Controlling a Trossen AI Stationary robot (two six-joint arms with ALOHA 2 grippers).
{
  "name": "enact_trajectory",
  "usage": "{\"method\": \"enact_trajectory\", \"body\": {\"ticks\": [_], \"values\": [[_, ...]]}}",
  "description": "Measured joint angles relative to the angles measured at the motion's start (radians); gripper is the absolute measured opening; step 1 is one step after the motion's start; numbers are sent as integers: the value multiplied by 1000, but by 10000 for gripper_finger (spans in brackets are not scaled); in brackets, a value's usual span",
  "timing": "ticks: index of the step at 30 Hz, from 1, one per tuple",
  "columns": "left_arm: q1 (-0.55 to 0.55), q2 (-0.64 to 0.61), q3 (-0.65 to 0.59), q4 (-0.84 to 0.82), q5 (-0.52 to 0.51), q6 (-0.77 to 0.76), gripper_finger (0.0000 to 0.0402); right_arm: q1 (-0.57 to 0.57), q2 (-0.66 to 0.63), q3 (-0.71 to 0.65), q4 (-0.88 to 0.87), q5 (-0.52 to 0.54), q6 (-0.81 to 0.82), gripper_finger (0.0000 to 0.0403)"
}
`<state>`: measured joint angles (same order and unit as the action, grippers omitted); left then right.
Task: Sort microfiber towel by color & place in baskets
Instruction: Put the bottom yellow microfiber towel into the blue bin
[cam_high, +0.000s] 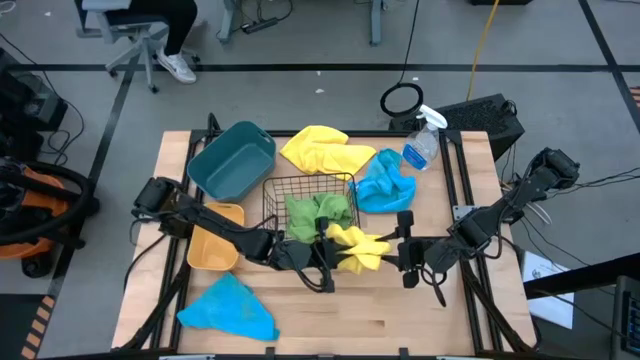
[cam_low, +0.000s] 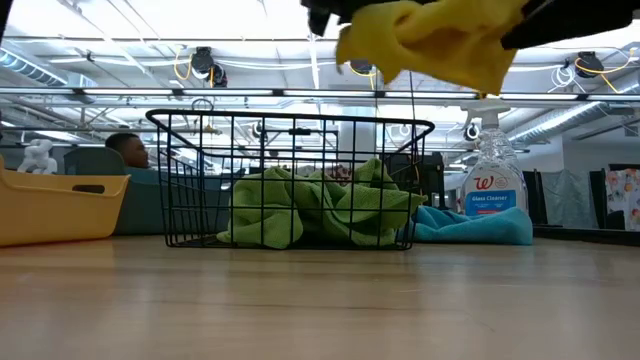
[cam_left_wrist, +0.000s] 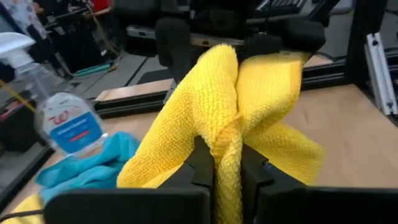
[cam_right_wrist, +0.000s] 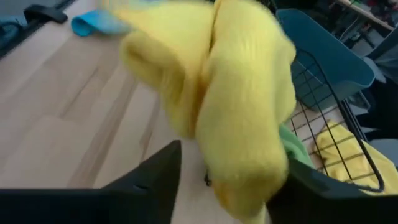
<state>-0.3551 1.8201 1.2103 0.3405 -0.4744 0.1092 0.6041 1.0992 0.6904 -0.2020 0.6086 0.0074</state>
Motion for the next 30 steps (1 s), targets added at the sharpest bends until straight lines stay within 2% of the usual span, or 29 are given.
{"method": "enact_trajectory", "body": {"ticks": [3,7,12,17,23,28,30], "values": [[-9,-32,0,-88,-64,-25,24,0,0,0,-15,14,12,229],[-20,-100,0,-237,-170,-76,23,0,0,-1,-33,48,52,256],[-41,-198,0,-432,-349,-120,23,0,0,-1,-87,47,123,265],[-37,-356,1,-638,-535,-126,22,0,0,-1,-141,40,190,265],[68,-538,1,-877,-557,-184,22,0,0,-1,-159,40,186,265],[223,-628,-1,-1150,-555,-352,23,0,0,-1,-166,41,184,265],[293,-652,-19,-1208,-551,-409,29,0,0,-1,-169,41,183,265]]}}
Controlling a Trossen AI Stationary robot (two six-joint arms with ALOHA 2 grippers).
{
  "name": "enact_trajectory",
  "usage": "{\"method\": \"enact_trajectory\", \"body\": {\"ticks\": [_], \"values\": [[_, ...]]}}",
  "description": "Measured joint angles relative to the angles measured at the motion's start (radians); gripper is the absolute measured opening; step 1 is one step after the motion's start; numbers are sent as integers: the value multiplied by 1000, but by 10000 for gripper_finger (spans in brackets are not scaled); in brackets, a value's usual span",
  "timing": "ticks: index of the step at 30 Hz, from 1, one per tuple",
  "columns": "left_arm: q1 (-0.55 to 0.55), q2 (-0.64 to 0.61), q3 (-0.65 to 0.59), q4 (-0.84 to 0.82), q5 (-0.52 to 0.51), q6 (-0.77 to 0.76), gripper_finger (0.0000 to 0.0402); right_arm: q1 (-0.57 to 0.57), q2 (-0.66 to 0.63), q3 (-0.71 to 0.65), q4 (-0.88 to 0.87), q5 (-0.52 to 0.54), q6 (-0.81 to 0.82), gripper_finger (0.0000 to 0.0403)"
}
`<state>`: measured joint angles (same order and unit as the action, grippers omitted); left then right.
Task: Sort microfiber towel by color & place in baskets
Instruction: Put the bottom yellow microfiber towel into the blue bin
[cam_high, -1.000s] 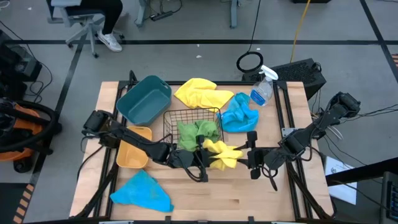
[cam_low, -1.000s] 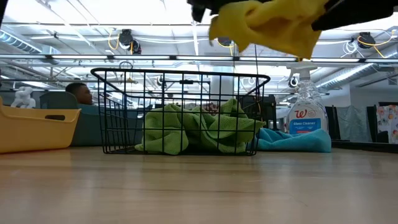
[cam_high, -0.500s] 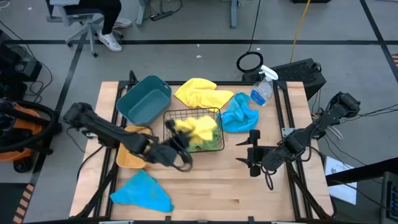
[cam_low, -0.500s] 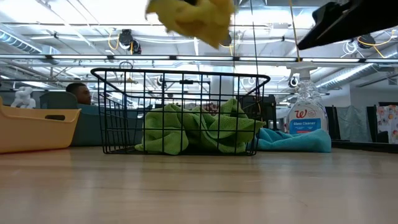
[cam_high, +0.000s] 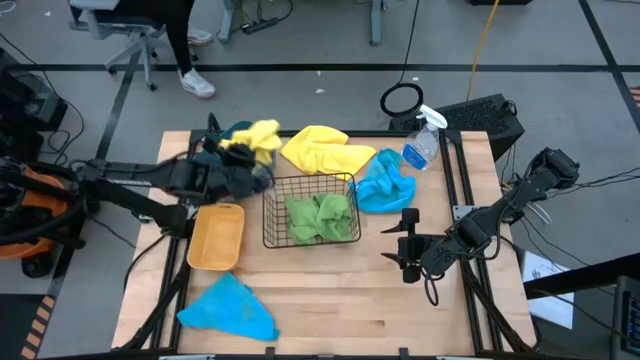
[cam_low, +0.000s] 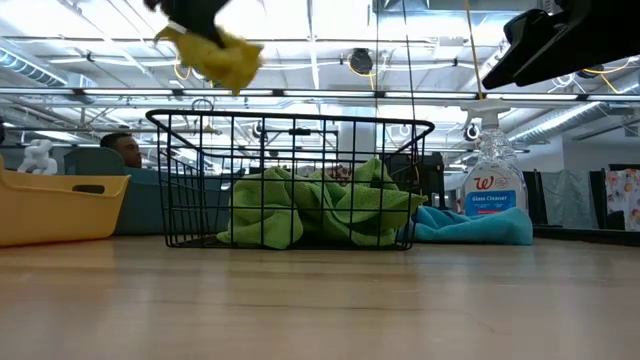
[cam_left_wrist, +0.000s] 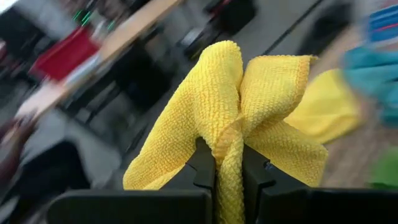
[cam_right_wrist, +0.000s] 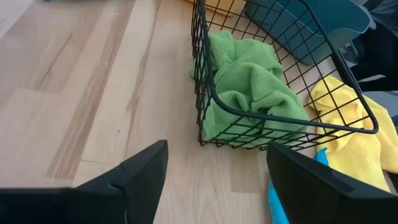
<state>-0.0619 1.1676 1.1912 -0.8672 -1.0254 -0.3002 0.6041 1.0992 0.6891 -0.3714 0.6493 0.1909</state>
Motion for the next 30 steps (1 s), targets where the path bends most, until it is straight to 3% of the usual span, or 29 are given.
{"method": "enact_trajectory", "body": {"ticks": [8,14,20,22,27,30], "values": [[295,-19,-173,1,186,12,36,0,0,0,-1,0,-19,265],[462,-15,-328,204,361,145,38,-1,0,0,0,3,-24,265],[567,-15,-416,353,386,307,39,-1,0,0,0,5,-31,265],[591,-13,-416,354,398,287,40,-1,0,0,0,5,-31,265],[640,-8,-415,361,541,233,58,-1,0,0,0,5,-34,265],[655,8,-415,362,546,230,79,-1,0,0,0,5,-34,265]]}}
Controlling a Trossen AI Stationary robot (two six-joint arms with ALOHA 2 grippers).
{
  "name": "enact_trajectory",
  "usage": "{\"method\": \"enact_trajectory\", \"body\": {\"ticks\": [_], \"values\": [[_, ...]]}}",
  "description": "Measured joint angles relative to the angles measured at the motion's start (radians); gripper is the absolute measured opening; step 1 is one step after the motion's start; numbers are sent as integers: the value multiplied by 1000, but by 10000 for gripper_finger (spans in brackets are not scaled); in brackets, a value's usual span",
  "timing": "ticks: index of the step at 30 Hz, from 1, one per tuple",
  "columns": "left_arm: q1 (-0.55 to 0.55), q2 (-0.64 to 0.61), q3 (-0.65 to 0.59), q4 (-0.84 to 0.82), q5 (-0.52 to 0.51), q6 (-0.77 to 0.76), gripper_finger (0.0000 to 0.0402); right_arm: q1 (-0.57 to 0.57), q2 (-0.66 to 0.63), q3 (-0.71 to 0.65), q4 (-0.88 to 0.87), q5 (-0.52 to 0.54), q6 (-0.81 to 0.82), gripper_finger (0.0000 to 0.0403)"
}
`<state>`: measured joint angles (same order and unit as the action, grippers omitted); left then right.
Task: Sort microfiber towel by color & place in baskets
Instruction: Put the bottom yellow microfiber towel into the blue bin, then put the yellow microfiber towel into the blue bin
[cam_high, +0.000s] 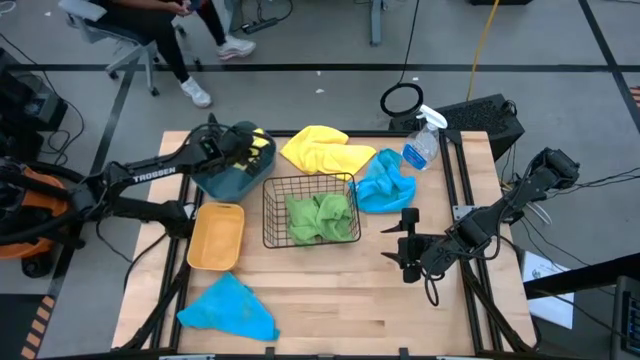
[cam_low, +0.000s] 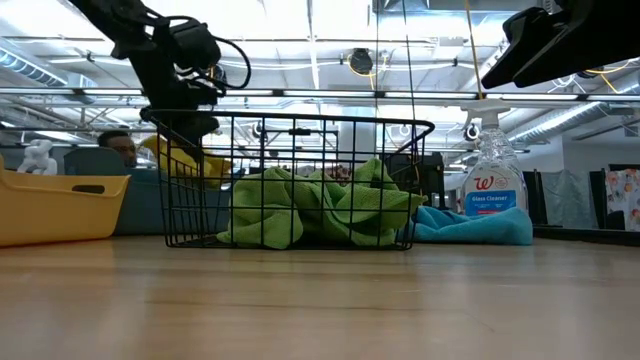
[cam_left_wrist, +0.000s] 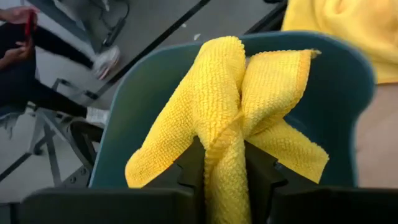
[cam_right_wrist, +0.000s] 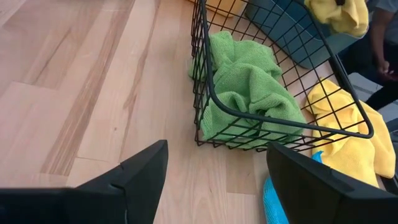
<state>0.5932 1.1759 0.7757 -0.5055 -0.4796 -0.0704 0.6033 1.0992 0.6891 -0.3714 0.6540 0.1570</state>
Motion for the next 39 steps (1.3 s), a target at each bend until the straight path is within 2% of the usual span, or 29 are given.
{"method": "enact_trajectory", "body": {"ticks": [5,11,16,20,24,27,30,32,36,39], "values": [[10,27,0,1,-1,-1,123,0,0,0,0,0,0,265],[6,28,0,-15,1,-31,195,0,0,0,0,-1,-1,265],[0,24,0,-63,2,-53,252,0,0,0,-1,-1,0,265],[-9,24,15,-129,3,-64,279,0,0,0,0,-1,0,265],[-37,24,58,-193,18,-149,282,0,0,0,0,0,-3,265],[-70,20,85,-198,124,-220,277,-2,0,0,0,5,-11,265],[-141,8,88,-184,228,-305,269,-2,0,0,-2,88,-20,265],[-211,7,88,-151,200,-363,263,-2,0,0,-7,147,-25,265],[-364,7,88,-34,70,-392,253,-3,0,0,-7,243,-79,265],[-463,7,88,52,7,-387,251,-20,0,0,2,401,-153,265]]}}
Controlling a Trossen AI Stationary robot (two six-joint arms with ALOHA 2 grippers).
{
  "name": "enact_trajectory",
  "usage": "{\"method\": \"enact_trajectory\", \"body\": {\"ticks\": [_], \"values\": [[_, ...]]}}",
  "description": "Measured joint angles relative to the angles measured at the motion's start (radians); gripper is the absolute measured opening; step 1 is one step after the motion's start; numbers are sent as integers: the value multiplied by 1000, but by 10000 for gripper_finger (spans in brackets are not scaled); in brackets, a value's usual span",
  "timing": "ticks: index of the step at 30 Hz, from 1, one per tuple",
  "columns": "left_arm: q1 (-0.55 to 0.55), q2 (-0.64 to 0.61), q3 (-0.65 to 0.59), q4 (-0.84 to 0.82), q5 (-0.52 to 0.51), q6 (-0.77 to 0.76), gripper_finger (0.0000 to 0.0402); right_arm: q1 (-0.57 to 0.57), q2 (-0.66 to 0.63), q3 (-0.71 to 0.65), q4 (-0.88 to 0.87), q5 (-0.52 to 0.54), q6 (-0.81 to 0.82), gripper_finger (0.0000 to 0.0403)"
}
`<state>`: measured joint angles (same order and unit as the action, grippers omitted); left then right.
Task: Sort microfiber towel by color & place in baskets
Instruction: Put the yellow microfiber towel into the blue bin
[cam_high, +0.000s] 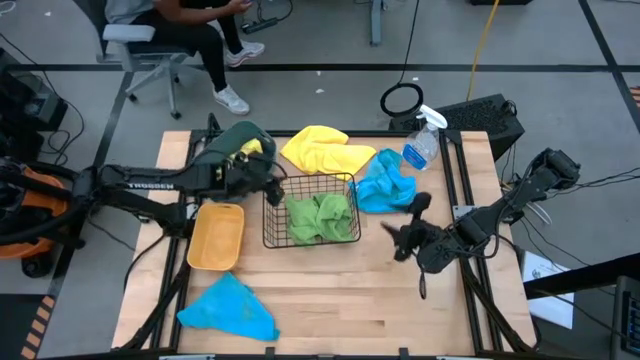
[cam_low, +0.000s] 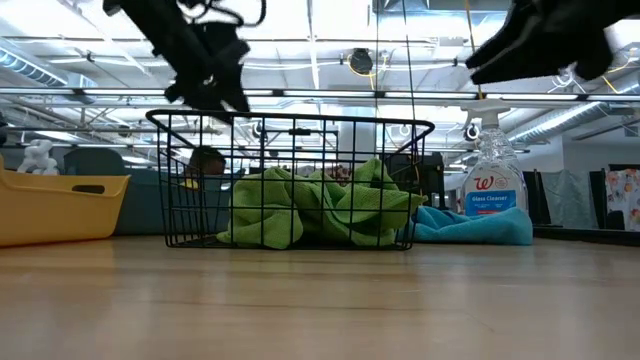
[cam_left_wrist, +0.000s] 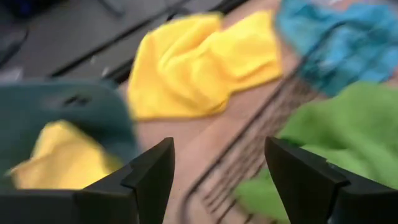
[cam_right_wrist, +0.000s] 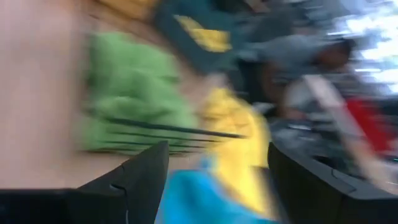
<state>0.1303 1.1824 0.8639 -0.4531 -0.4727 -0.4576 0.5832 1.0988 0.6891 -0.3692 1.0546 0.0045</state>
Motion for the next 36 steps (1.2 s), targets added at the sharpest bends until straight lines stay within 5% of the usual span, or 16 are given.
{"method": "enact_trajectory", "body": {"ticks": [4,7,17,23,29,36], "values": [[-100,0,0,79,-117,6,251,-78,0,0,8,216,-176,265],[-145,0,0,102,-180,27,251,-192,-7,0,55,207,-363,265],[-206,13,-6,109,-211,17,251,-742,-17,0,464,-573,-850,250],[-242,49,-6,141,-216,9,251,-1092,9,1,622,-1013,-792,225],[-251,87,-6,168,-215,27,251,-1326,169,2,676,-1193,-598,213],[-251,97,-7,223,-215,28,251,-1368,444,25,668,-1244,-588,212]]}}
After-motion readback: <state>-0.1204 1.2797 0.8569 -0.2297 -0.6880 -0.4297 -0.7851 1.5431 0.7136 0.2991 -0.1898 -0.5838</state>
